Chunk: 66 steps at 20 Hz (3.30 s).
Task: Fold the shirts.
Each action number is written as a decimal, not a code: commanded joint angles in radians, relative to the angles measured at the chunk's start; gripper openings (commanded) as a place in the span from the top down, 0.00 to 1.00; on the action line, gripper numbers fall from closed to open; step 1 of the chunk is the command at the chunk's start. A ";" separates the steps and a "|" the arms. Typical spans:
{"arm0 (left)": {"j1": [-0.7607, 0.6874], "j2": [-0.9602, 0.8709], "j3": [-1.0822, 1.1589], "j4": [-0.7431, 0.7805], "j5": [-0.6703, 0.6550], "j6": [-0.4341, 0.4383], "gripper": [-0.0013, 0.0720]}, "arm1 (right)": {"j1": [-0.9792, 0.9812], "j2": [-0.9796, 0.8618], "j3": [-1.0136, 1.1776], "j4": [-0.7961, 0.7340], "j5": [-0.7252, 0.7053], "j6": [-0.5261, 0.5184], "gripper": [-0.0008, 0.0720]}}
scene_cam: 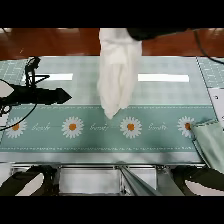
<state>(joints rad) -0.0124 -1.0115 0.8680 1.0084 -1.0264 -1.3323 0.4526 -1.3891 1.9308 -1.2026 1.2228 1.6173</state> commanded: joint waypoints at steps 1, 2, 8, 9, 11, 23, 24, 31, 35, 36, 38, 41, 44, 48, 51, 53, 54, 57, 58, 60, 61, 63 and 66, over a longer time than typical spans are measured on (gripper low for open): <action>-0.001 -0.002 -0.003 -0.001 -0.032 0.000 0.29 | 0.012 -0.117 -0.071 -0.103 0.059 0.046 0.95; -0.001 -0.004 -0.009 -0.015 -0.032 0.000 0.29 | 0.012 -0.149 -0.125 -0.107 0.055 0.048 0.95; -0.028 -0.071 -0.041 -0.093 -0.072 0.000 0.29 | 0.011 -0.285 -0.352 -0.280 0.087 0.159 0.85; -0.045 -0.089 -0.041 -0.093 -0.075 0.001 0.29 | 0.010 -0.291 -0.355 -0.282 0.100 0.157 0.55; -0.055 -0.126 -0.017 -0.092 -0.077 0.043 0.29 | -0.009 -0.266 -0.349 -0.302 0.152 0.117 0.42; -0.041 -0.269 -0.206 -0.458 0.037 0.084 0.29 | -0.513 0.336 -1.189 0.121 -0.266 0.061 0.42; -0.072 -0.313 -0.193 -0.482 0.067 0.084 0.29 | -0.511 0.340 -1.231 0.140 -0.264 0.048 0.42; -0.189 -0.504 -0.068 -0.571 0.195 0.082 0.29 | -0.511 0.340 -1.278 0.235 -0.259 -0.042 0.42; -0.213 -0.562 -0.008 -0.576 0.208 0.083 0.49 | -0.511 0.333 -1.278 0.279 -0.264 -0.075 0.42; -0.210 -0.568 0.004 -0.575 0.200 0.098 0.97 | -0.511 0.323 -1.278 0.286 -0.271 -0.084 0.42; -0.201 -0.566 0.032 -0.575 0.164 0.155 0.96 | -0.511 0.282 -1.278 0.332 -0.288 -0.110 0.42; -0.165 -0.565 0.076 -0.575 0.093 0.172 0.96 | -0.489 0.196 -1.275 0.481 -0.292 -0.240 0.42; -0.144 -0.565 0.094 -0.575 0.063 0.173 0.96 | -0.404 0.107 -1.235 0.489 -0.352 -0.248 0.42; -0.144 -0.565 0.094 -0.575 0.048 0.173 0.96 | -0.343 -0.013 -1.141 0.489 -0.384 -0.246 0.42; -0.144 -0.565 0.094 -0.575 0.048 0.172 0.96 | -0.315 -0.093 -1.071 0.489 -0.403 -0.239 0.42; -0.144 -0.565 0.094 -0.575 0.045 0.173 0.96 | -0.312 -0.130 -1.038 0.488 -0.427 -0.224 0.42; -0.144 -0.565 0.094 -0.575 0.045 0.173 0.96 | -0.312 -0.142 -1.027 0.486 -0.439 -0.210 0.43; -0.143 -0.565 0.095 -0.575 0.047 0.173 0.96 | -0.312 -0.154 -1.011 0.486 -0.472 -0.196 0.65; -0.140 -0.565 0.098 -0.575 0.048 0.173 0.96 | -0.313 -0.153 -1.006 0.480 -0.466 -0.201 0.85; -0.114 -0.564 0.121 -0.575 0.031 0.173 0.96 | -0.315 -0.153 -0.962 0.402 -0.411 -0.205 0.95; -0.092 -0.563 0.146 -0.575 -0.001 0.173 0.96 | -0.316 -0.148 -0.927 0.359 -0.363 -0.199 0.95; -0.037 -0.552 0.216 -0.575 -0.080 0.193 0.96 | -0.323 -0.108 -0.838 0.246 -0.292 -0.152 0.95; 0.043 -0.500 0.361 -0.576 -0.174 0.195 0.96 | -0.335 -0.002 -0.652 0.077 -0.214 -0.066 0.95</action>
<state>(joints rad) -0.0353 -1.5463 1.1198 0.4343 -1.1042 -1.1465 0.1257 -1.4635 1.1355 -0.9558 0.9180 1.4761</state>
